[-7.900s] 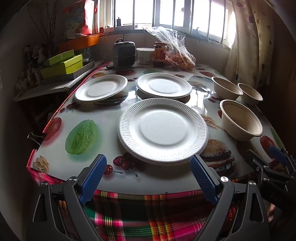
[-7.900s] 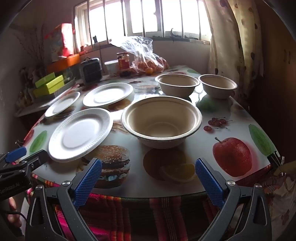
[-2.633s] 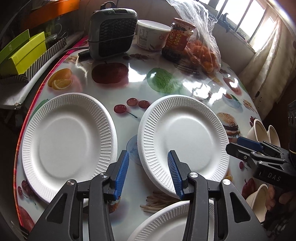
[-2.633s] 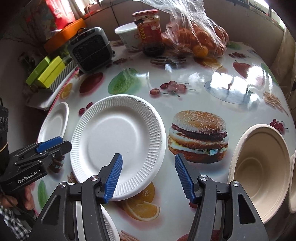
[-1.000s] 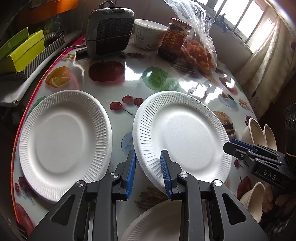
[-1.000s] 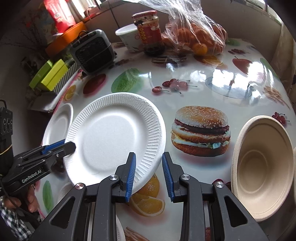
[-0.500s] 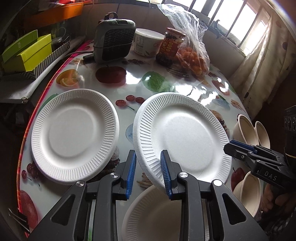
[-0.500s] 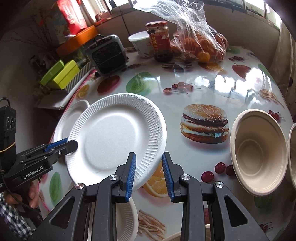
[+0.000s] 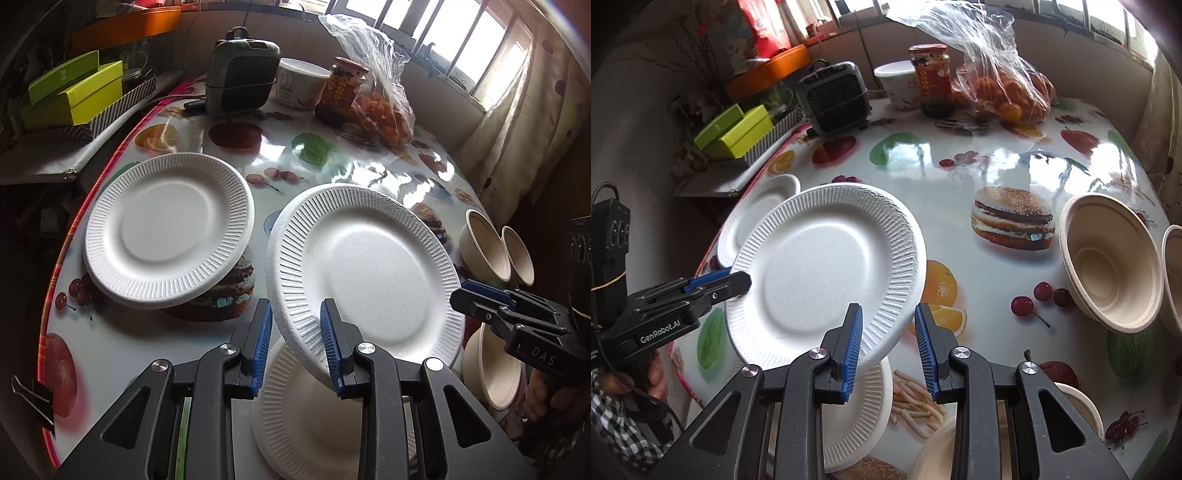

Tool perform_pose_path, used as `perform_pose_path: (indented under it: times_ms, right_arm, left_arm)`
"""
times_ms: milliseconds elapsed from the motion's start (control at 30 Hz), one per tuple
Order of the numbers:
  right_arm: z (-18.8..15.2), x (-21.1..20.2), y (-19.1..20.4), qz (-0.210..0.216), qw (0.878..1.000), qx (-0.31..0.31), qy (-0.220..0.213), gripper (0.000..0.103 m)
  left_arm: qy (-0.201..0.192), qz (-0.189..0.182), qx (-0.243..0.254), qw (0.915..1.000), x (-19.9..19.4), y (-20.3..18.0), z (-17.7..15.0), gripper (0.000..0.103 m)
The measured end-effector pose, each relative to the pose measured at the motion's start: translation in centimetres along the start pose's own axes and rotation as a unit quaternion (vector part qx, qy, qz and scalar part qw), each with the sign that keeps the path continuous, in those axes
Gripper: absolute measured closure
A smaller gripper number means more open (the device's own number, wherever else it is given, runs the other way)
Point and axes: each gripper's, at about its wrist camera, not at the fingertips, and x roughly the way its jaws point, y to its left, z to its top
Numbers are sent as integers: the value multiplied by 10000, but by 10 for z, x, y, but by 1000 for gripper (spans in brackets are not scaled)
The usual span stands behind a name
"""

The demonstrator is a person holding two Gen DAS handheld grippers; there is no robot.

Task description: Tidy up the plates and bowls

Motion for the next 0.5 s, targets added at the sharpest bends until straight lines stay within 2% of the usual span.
perform_pose_path:
  times_ms: [500]
  right_arm:
    - [-40,-12,18,201,9997,-121,-38,74]
  left_arm:
    - [-77,19,-102,9999,-23,10,-43,75]
